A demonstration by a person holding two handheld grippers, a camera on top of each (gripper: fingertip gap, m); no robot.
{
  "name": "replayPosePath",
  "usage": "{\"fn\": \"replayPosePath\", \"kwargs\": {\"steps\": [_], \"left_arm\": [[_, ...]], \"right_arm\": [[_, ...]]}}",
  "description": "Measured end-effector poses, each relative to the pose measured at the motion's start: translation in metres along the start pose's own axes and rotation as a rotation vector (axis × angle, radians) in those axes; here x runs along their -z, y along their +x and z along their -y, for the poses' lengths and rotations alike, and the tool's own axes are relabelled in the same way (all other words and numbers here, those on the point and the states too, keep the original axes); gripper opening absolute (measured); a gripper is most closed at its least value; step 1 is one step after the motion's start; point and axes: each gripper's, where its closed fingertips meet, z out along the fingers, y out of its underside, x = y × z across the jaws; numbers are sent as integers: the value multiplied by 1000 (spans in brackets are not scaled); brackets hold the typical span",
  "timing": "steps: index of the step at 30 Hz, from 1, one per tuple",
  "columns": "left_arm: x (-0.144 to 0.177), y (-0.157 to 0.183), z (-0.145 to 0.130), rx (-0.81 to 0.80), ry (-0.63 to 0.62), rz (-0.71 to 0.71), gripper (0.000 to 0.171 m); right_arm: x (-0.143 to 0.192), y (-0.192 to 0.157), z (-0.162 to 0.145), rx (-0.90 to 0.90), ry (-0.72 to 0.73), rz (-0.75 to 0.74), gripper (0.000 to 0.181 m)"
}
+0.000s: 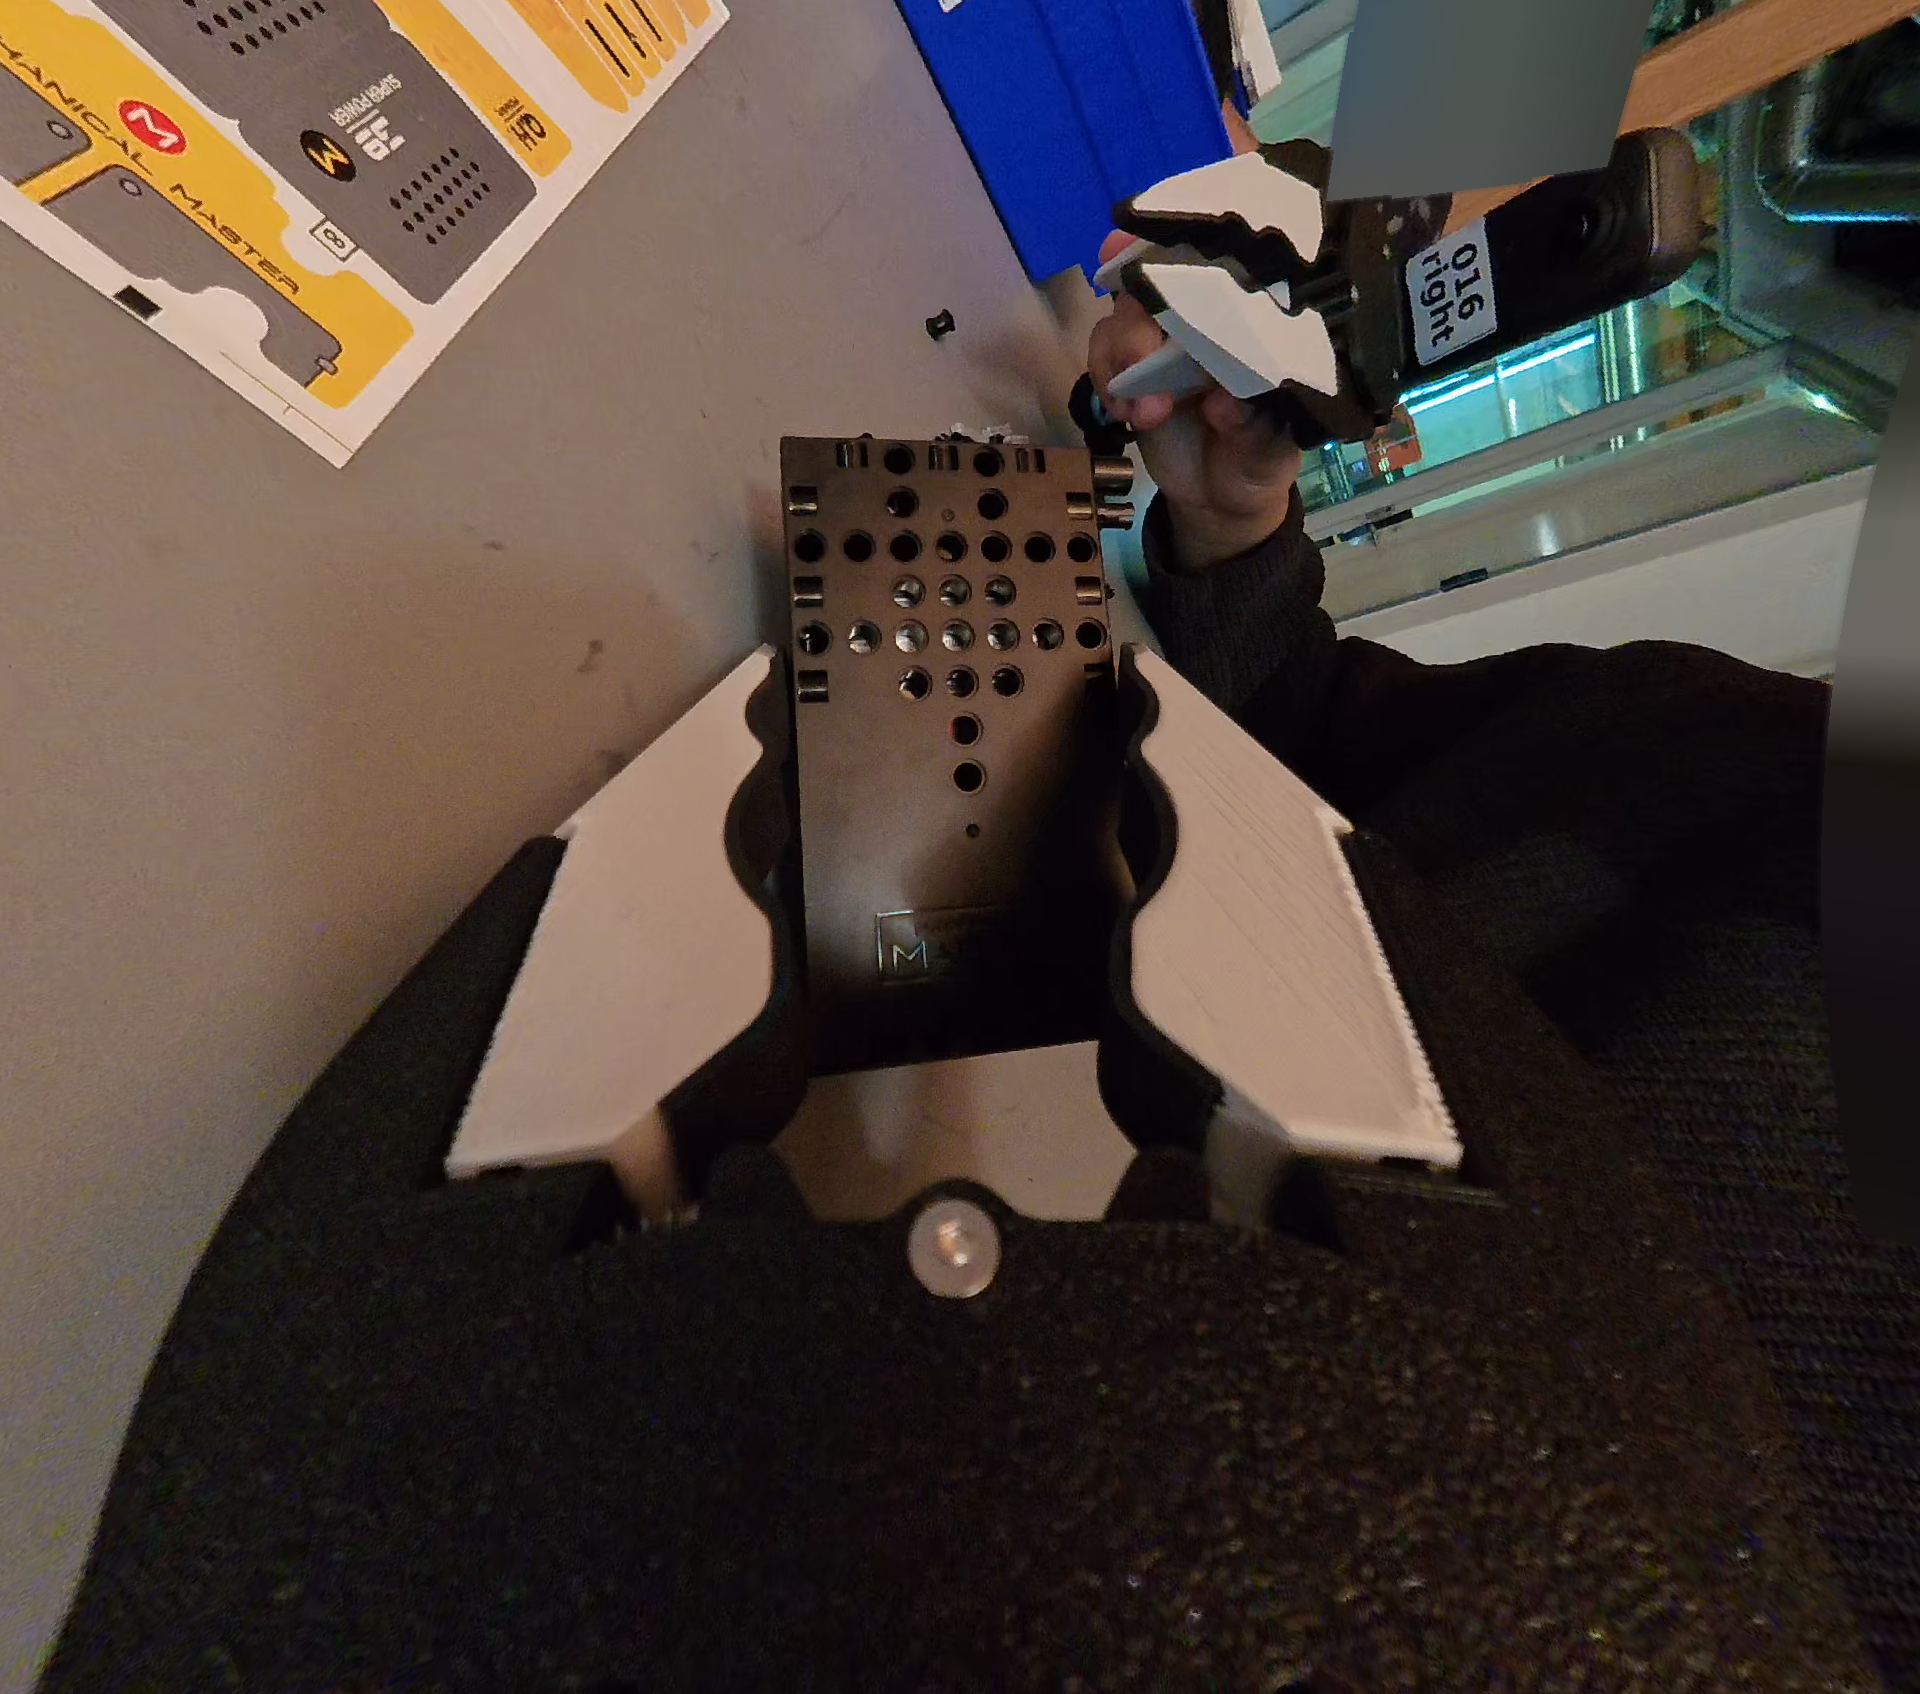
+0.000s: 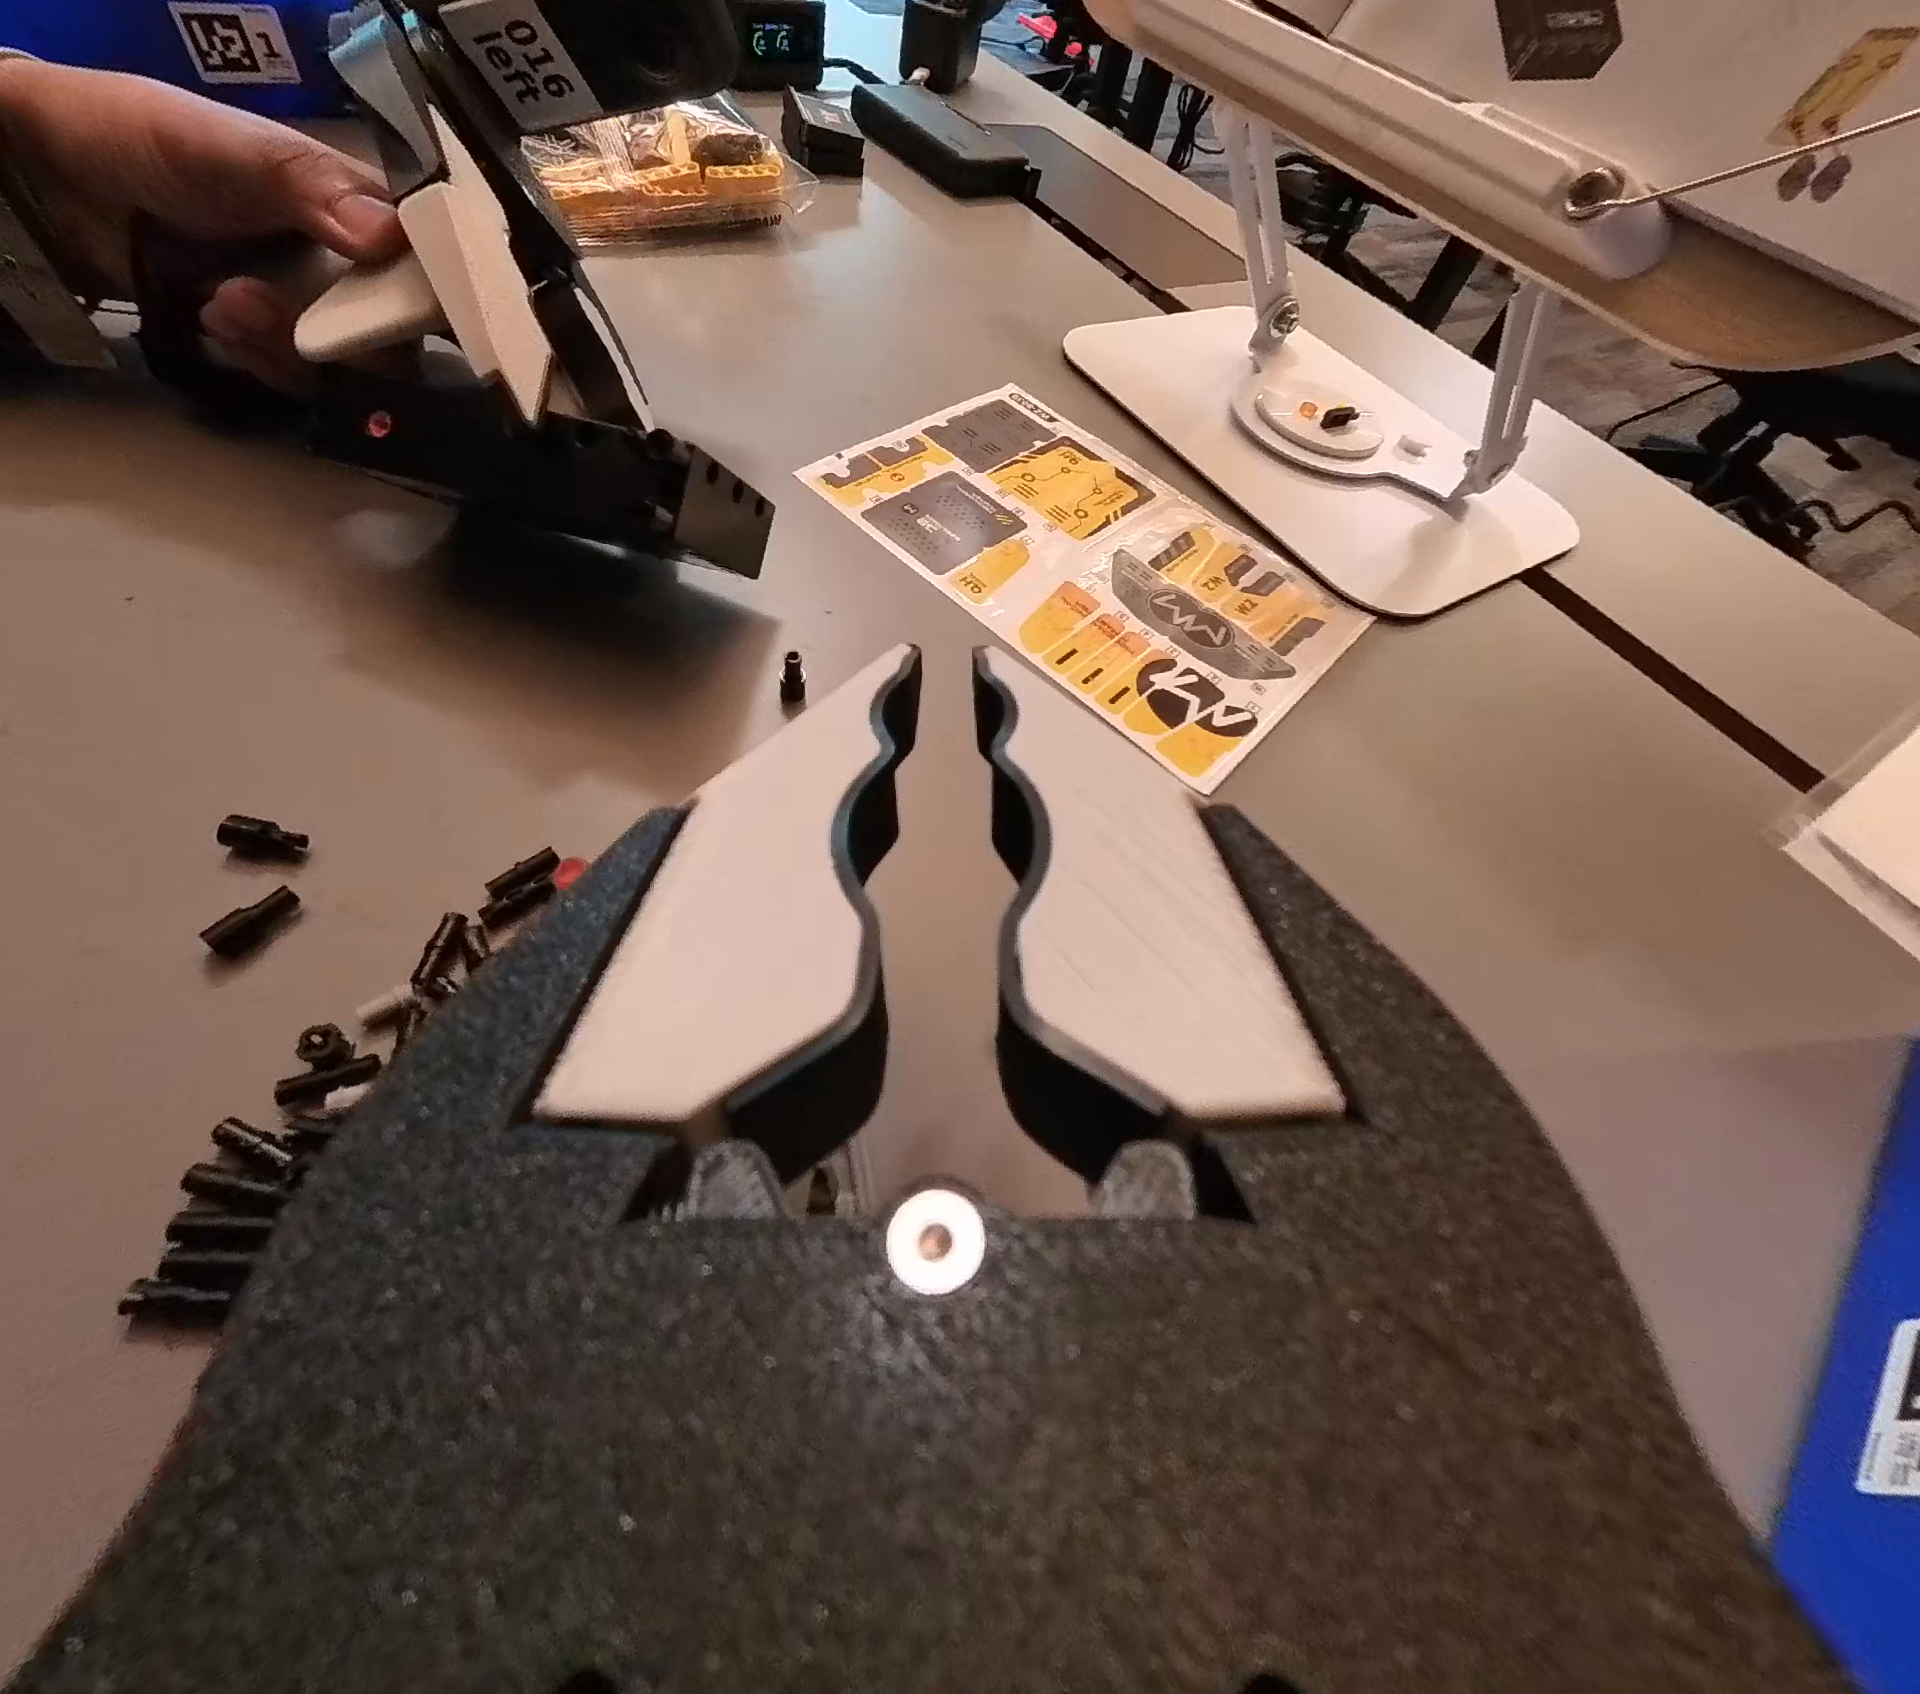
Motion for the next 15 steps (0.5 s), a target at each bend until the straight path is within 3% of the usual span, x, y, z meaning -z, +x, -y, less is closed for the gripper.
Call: {"fn": "replayPosePath", "kwargs": {"steps": [15], "left_arm": [[1, 0, 0, 10, 0, -9, 61]], "right_arm": [[-4, -8, 1, 104, -22, -32, 10]]}}
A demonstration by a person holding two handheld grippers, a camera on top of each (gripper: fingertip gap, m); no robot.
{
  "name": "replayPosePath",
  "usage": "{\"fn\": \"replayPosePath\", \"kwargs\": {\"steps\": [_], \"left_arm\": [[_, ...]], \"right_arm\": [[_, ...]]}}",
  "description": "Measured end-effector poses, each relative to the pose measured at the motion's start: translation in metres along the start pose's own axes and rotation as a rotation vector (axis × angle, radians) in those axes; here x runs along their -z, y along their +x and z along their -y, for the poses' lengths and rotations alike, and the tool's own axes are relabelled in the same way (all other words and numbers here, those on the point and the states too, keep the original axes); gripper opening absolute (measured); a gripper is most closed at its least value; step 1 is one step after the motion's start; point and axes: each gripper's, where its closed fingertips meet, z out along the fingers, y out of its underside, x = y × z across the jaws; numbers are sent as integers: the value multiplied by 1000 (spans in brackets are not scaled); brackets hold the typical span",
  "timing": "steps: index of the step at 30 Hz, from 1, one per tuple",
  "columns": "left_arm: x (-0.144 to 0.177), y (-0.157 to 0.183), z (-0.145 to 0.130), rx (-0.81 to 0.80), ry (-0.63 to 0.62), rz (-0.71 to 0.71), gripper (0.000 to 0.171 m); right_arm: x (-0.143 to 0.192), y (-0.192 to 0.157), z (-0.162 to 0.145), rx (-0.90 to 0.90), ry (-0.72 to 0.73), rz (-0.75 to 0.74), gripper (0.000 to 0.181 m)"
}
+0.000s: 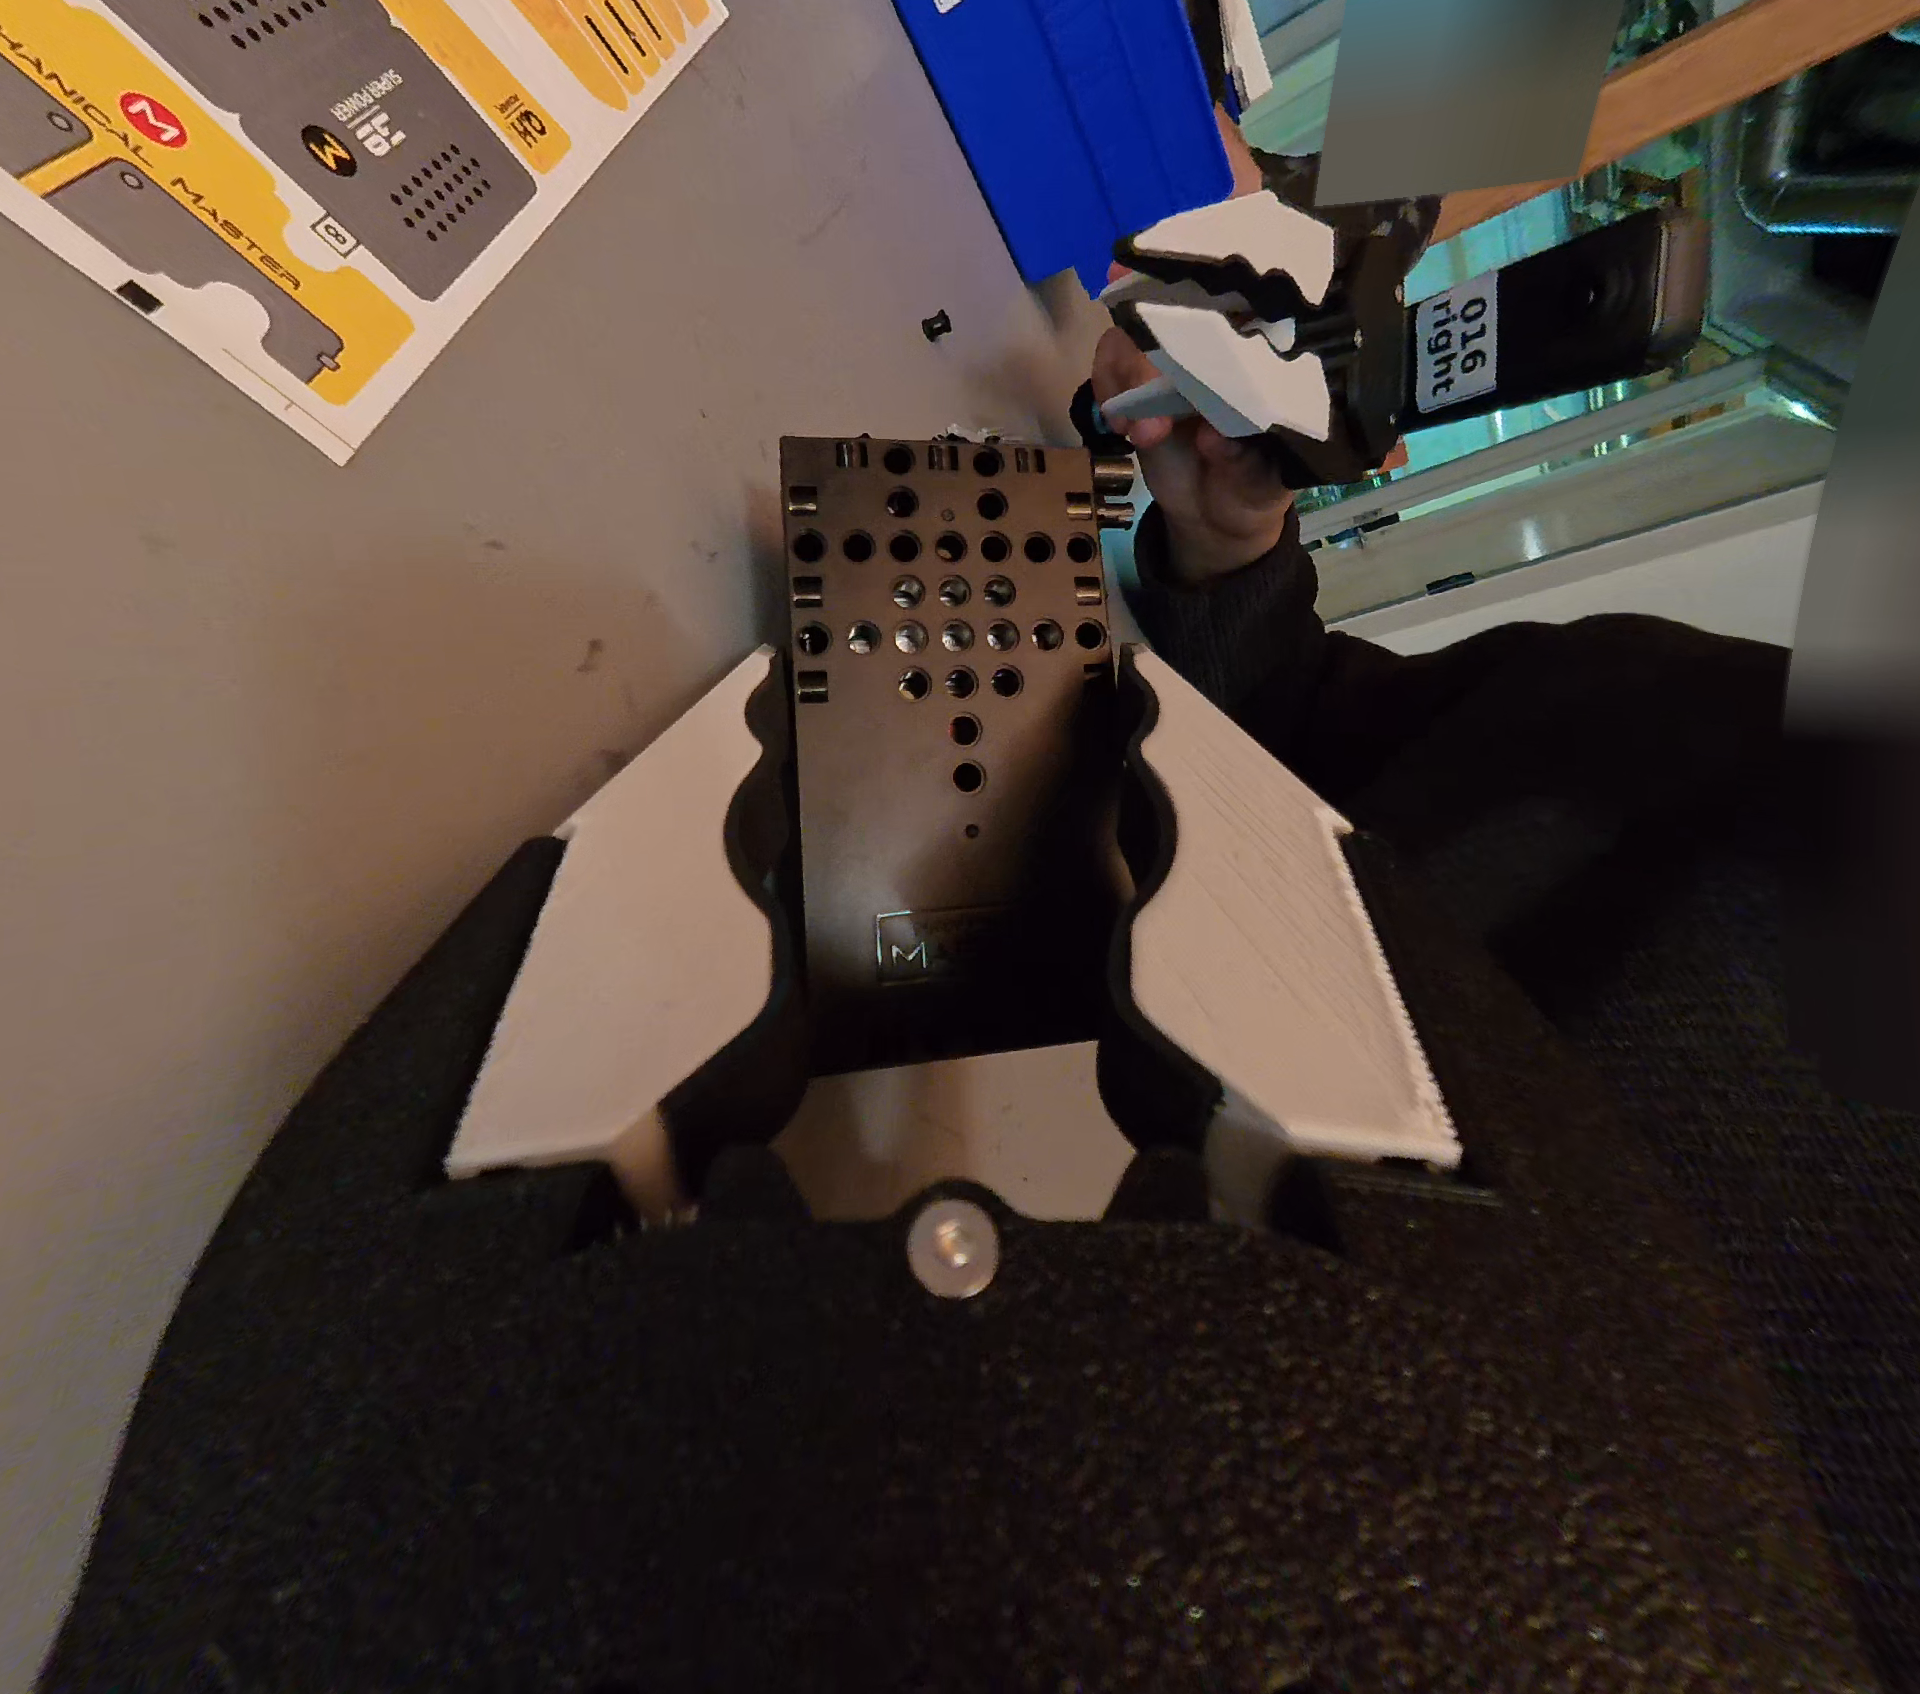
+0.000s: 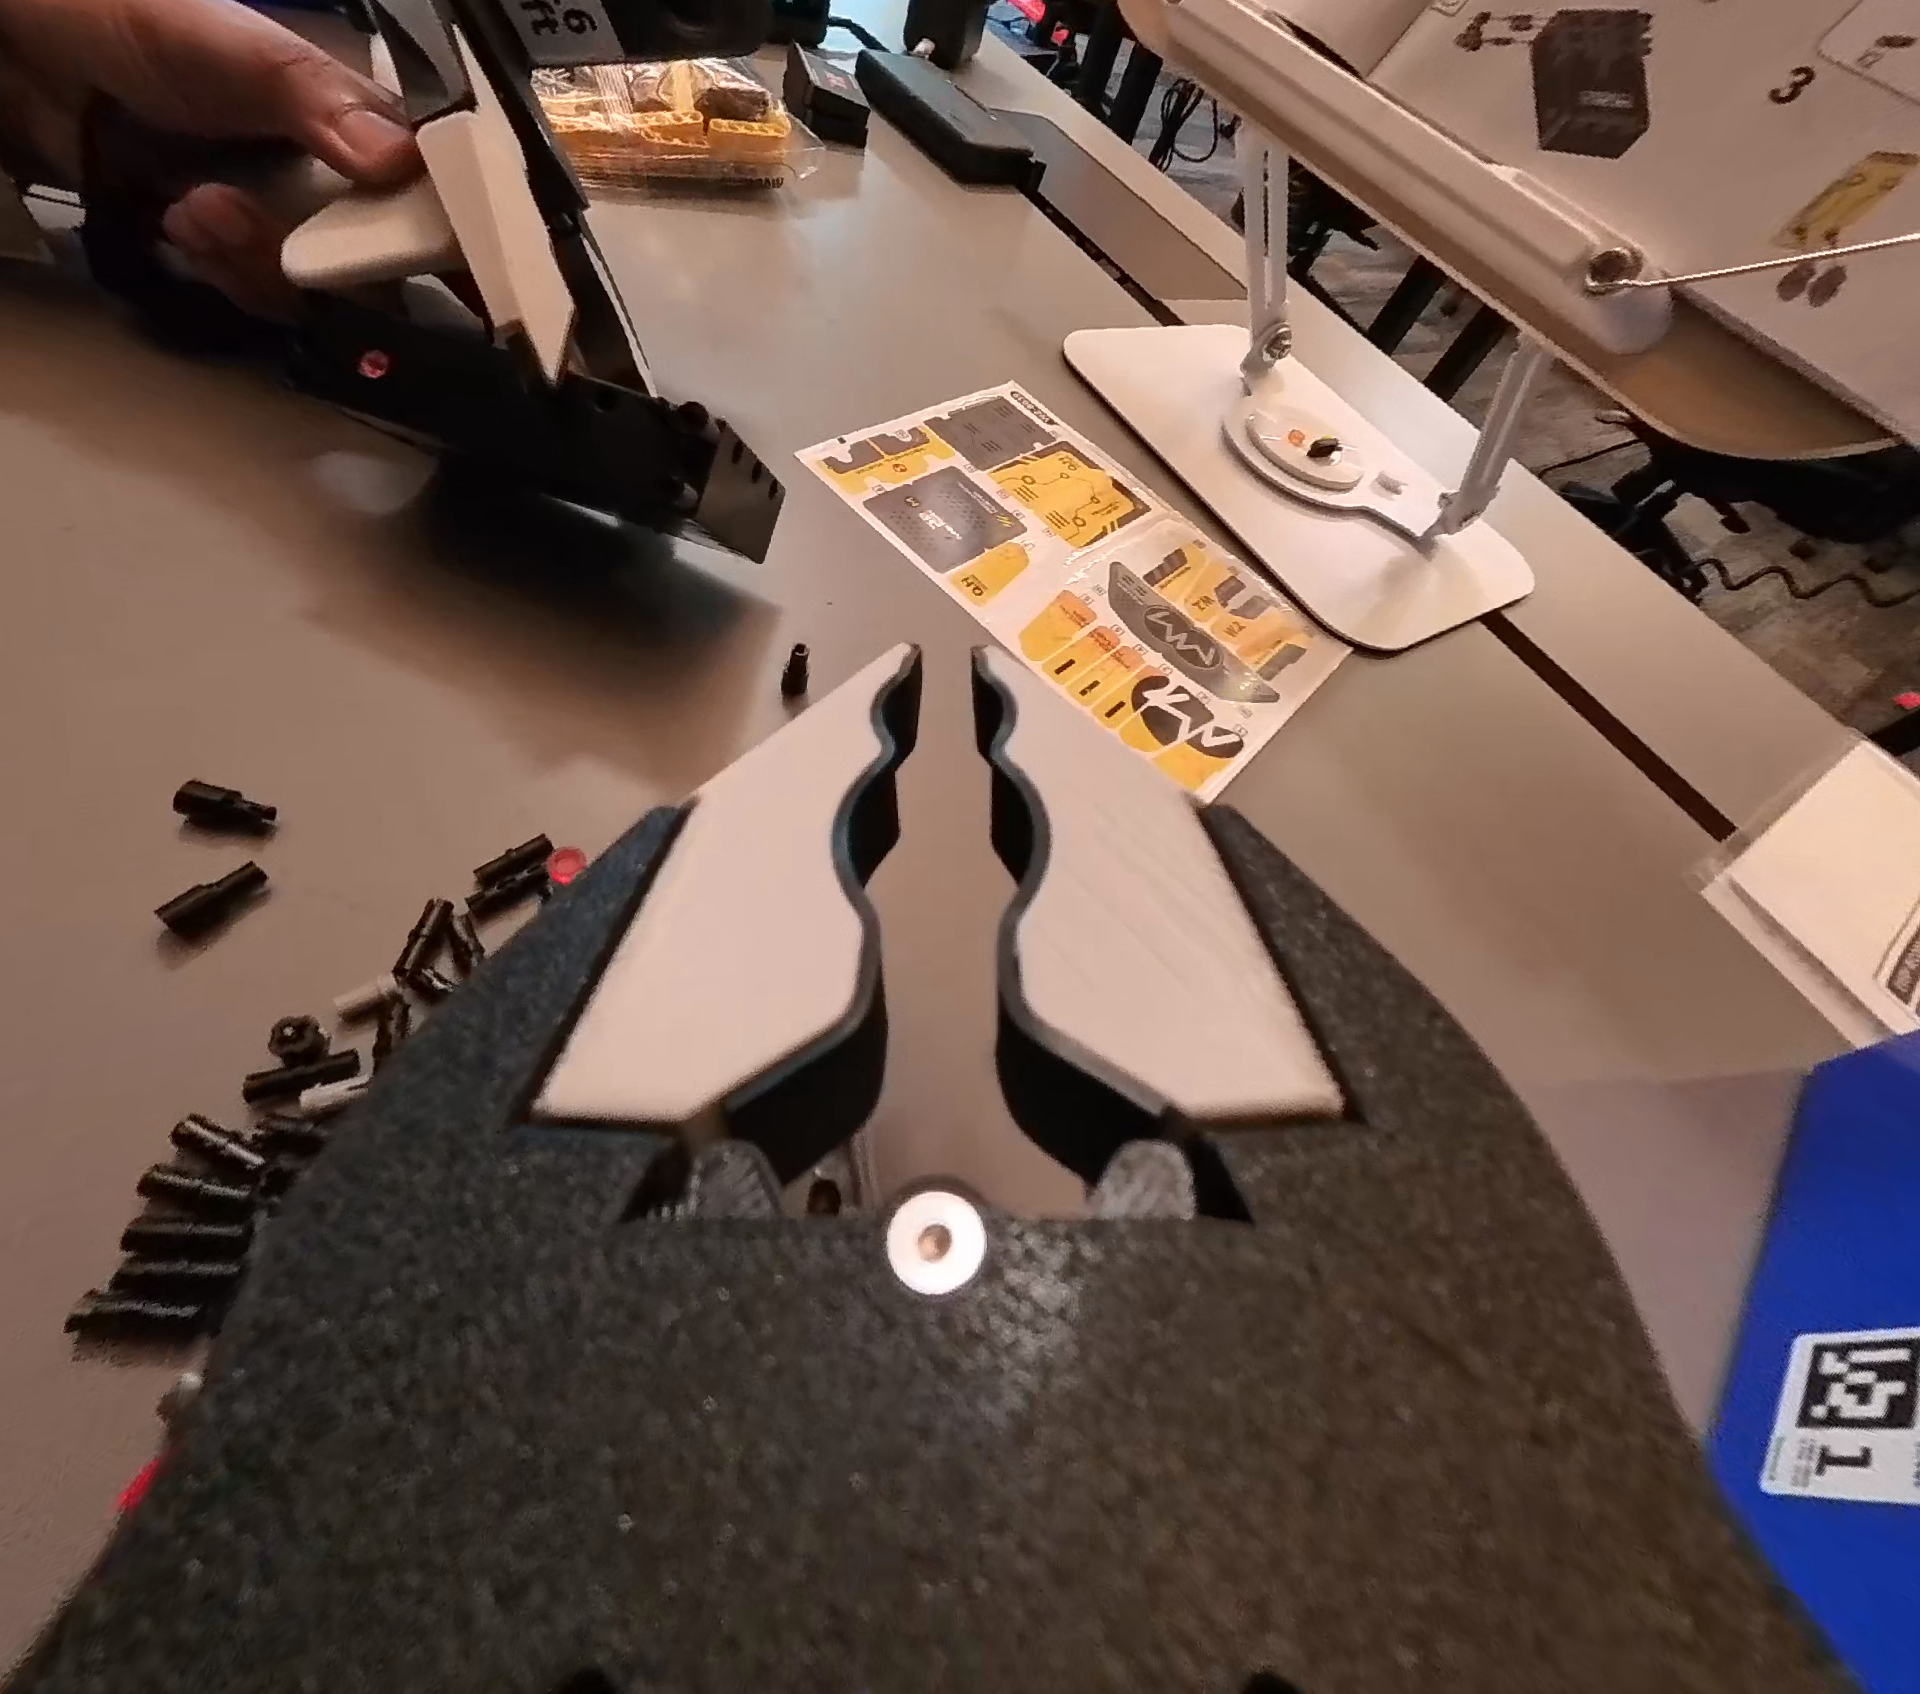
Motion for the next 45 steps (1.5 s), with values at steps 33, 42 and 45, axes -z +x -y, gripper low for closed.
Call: {"fn": "replayPosePath", "kwargs": {"steps": [33, 42, 45], "left_arm": [[-2, 0, 3, 13, 3, -13, 61], [-2, 0, 2, -3, 5, -6, 61], [-2, 0, 2, -6, 6, -4, 62]], "right_arm": [[-18, 13, -18, -309, -79, 134, 27], [-52, -27, -36, -153, -340, 268, 22], [-55, -36, -26, -178, -309, 322, 22]]}}
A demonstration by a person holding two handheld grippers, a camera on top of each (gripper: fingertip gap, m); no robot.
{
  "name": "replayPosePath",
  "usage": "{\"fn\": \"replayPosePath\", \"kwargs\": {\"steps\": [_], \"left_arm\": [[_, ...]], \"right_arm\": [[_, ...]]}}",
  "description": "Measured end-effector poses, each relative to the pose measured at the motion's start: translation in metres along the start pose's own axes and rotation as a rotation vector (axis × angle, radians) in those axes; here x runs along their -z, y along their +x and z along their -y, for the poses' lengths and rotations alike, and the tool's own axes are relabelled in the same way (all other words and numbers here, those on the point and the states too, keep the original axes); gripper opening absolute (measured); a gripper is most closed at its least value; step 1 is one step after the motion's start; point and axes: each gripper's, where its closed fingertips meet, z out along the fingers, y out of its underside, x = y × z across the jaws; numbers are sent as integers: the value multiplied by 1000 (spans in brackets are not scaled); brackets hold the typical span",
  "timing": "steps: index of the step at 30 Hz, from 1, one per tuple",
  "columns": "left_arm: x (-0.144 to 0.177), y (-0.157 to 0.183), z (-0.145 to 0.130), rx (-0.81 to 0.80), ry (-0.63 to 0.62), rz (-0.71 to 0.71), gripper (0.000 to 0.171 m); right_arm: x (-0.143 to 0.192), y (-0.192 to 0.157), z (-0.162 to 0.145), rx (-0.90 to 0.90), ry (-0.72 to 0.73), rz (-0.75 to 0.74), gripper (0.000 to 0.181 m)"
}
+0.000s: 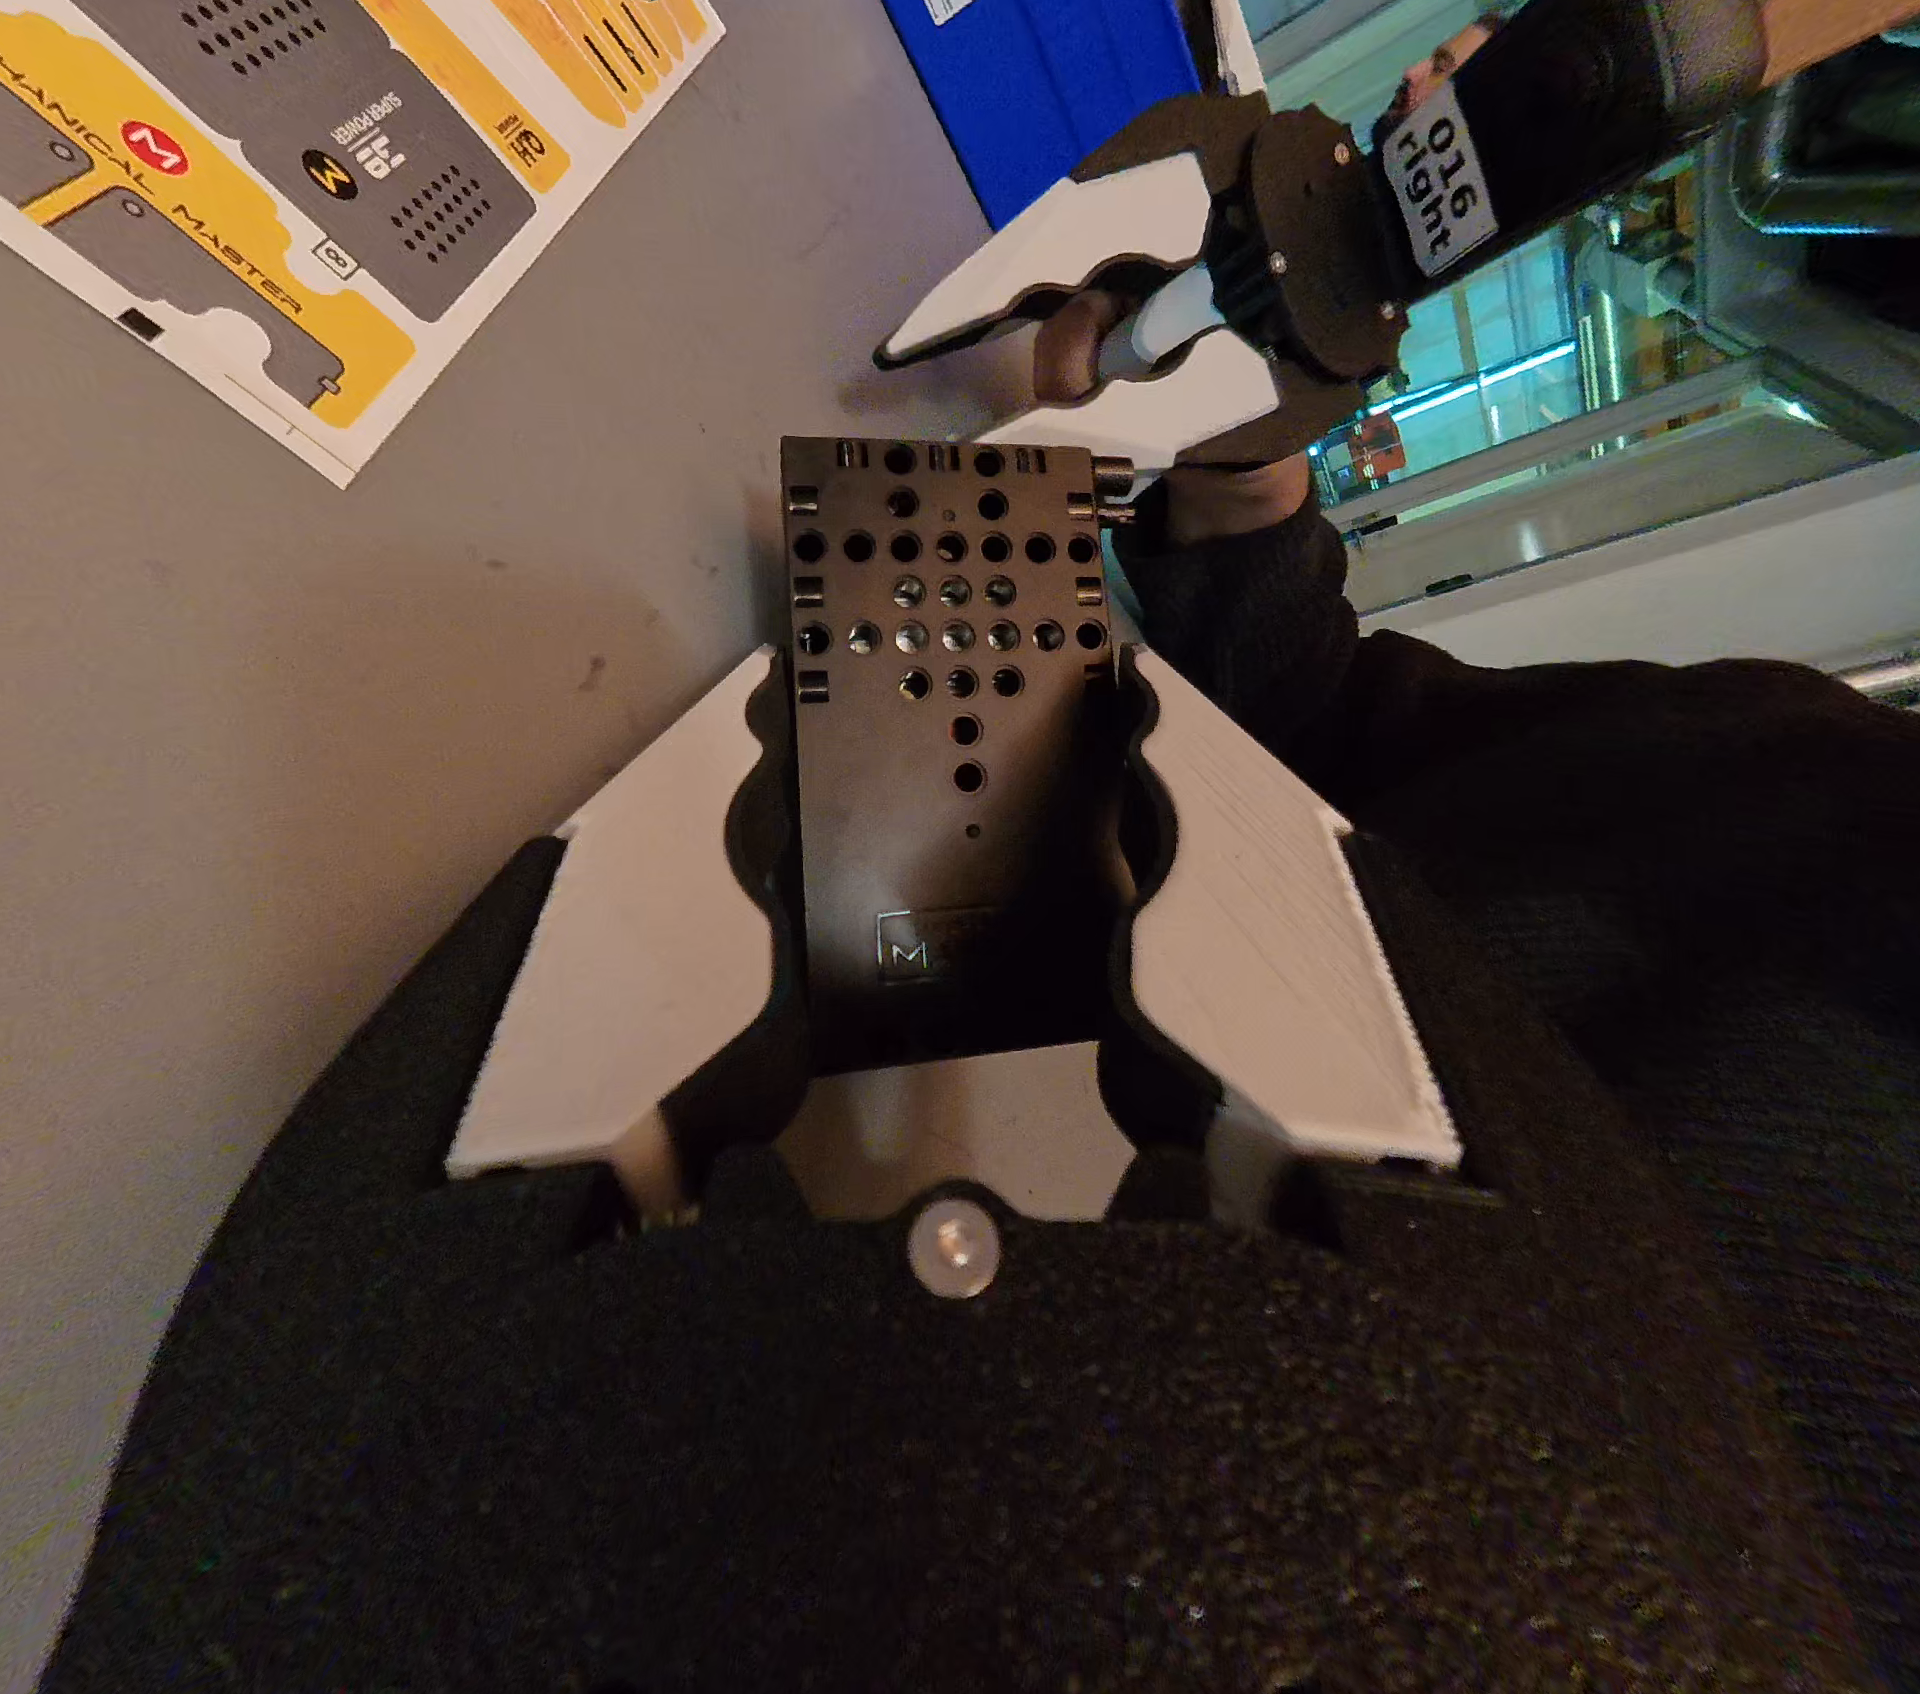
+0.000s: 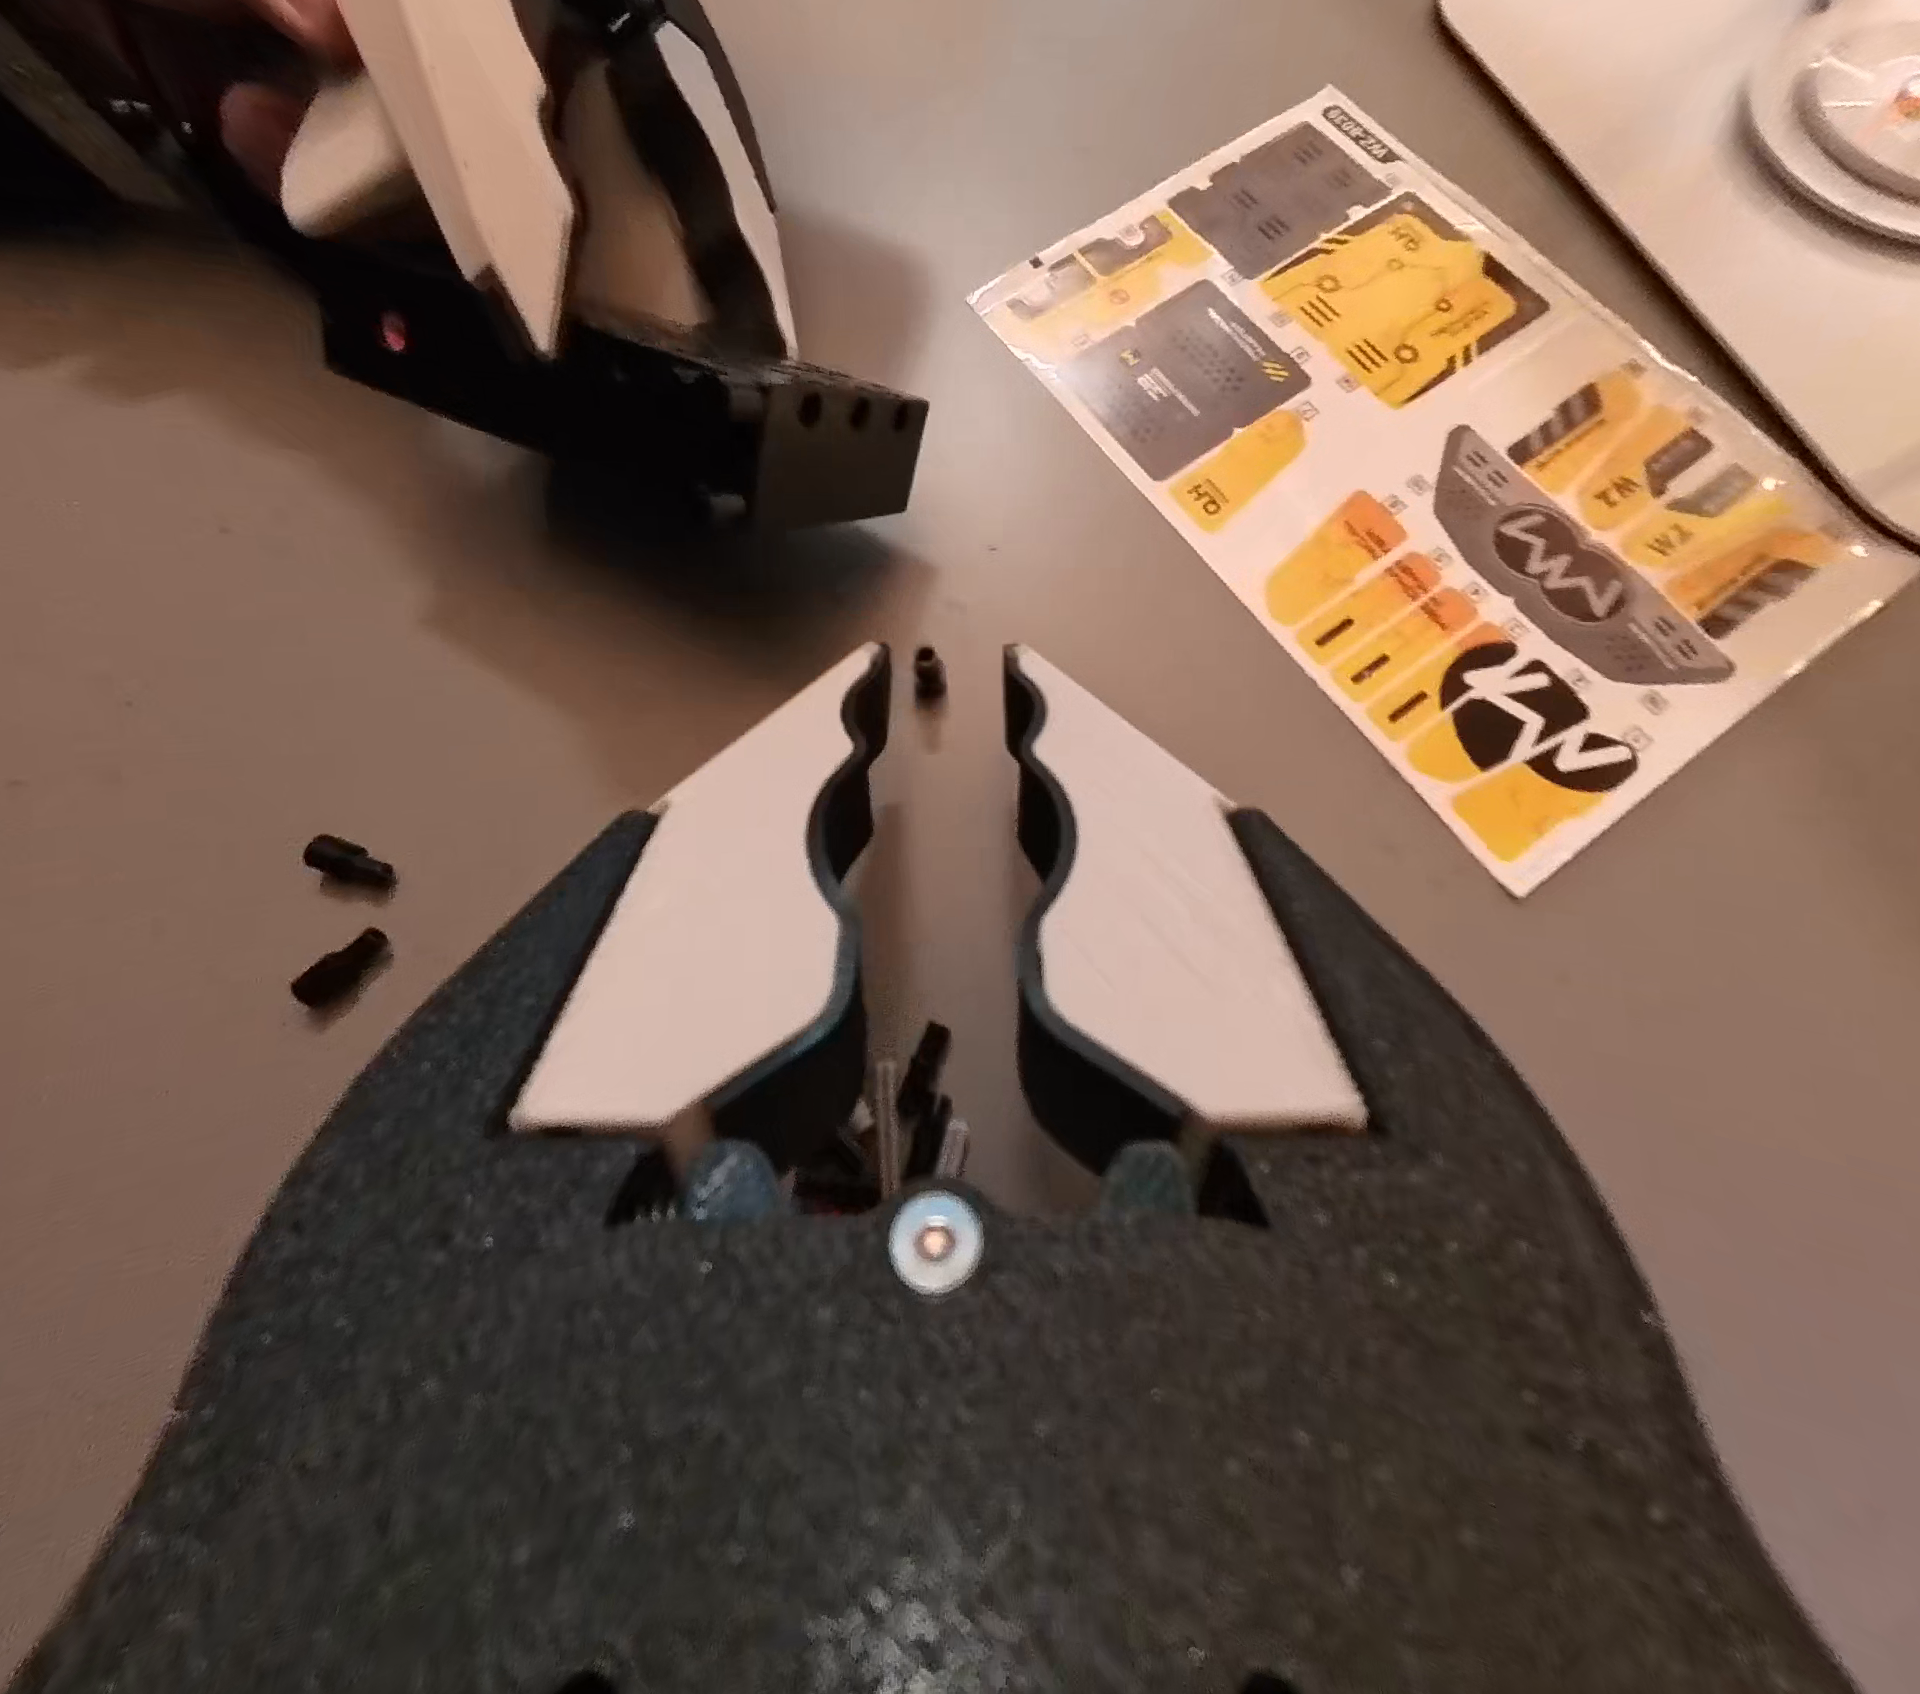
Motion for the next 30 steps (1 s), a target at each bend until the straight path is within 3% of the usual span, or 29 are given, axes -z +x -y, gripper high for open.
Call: {"fn": "replayPosePath", "kwargs": {"steps": [5, 9, 18, 22, 25, 30], "left_arm": [[0, 0, 0, -3, 2, 5, 61], [0, 0, 0, -7, 4, 8, 61], [0, 1, -2, -3, -3, 4, 61], [-1, 1, -2, 0, -3, 3, 61], [-1, 1, -2, -3, -3, 4, 61], [-1, 1, -2, -6, -3, 6, 61]], "right_arm": [[-11, -3, -4, 35, -55, 12, 18], [-13, -4, -13, 74, -98, -10, 0], [20, -3, 7, 34, 105, -58, 0], [15, -5, 14, 39, 146, -47, 7], [0, -5, 7, 44, 74, -44, 17], [-15, -5, -7, 88, -31, -64, 17]]}}
